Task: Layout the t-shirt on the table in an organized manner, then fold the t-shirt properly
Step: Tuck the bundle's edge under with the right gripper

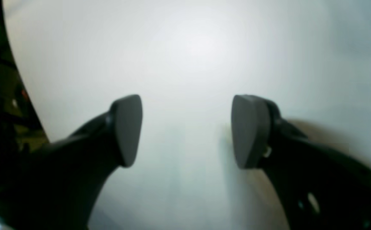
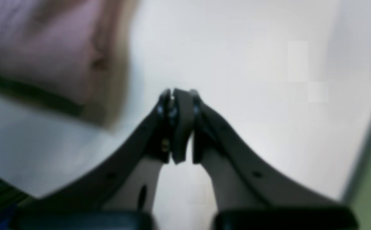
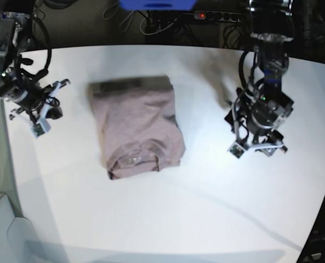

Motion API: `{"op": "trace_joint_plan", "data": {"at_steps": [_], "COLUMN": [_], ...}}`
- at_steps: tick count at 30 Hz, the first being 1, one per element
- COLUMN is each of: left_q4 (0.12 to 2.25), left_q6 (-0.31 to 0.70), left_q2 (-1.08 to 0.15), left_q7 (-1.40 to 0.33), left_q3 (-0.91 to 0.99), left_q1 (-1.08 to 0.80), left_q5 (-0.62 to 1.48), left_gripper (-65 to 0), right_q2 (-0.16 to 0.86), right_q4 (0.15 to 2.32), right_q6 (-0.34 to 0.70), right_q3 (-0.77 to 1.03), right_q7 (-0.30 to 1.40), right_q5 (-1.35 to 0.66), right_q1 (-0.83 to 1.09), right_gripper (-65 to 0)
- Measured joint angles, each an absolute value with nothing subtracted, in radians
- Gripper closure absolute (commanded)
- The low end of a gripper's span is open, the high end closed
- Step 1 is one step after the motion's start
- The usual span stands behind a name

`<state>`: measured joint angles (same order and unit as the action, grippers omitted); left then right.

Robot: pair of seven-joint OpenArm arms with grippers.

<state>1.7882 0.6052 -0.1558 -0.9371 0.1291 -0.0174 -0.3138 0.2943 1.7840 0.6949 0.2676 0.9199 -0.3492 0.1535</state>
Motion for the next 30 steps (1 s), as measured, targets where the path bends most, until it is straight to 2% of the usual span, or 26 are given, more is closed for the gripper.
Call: {"op": "trace_joint_plan", "data": {"at_steps": [5, 11, 13, 22, 30], "left_q4": [1.882, 1.919, 1.919, 1.917, 1.919], "left_q6": [0.600, 0.604, 0.603, 0.603, 0.603], "left_q2": [-0.155, -0.147, -0.146, -0.151, -0.149], "left_q7": [-0.923, -0.921, -0.923, -0.926, -0.928], "left_q3": [0.289, 0.435, 0.478, 0.677, 0.737], "left_q1": [-0.125, -0.259, -0.281, -0.352, -0.400], "left_q5": [-0.308, -0.311, -0.310, -0.110, -0.093], "left_gripper": [-41.5, -22.7, -20.3, -20.3, -19.8], "right_q2": [0.243, 0.220, 0.223, 0.221, 0.221], "right_q4": [1.782, 1.782, 1.782, 1.782, 1.783], "right_q6": [0.694, 0.695, 0.695, 0.695, 0.695], "right_q3": [0.205, 0.129, 0.101, 0.030, 0.014], "right_q7": [0.917, 0.913, 0.916, 0.914, 0.913], "right_q5": [-0.346, -0.347, -0.345, -0.348, -0.349], "right_q1": [0.154, 0.162, 0.165, 0.210, 0.234], "right_gripper": [-2.5, -2.5, -2.4, -2.3, -2.3]}}
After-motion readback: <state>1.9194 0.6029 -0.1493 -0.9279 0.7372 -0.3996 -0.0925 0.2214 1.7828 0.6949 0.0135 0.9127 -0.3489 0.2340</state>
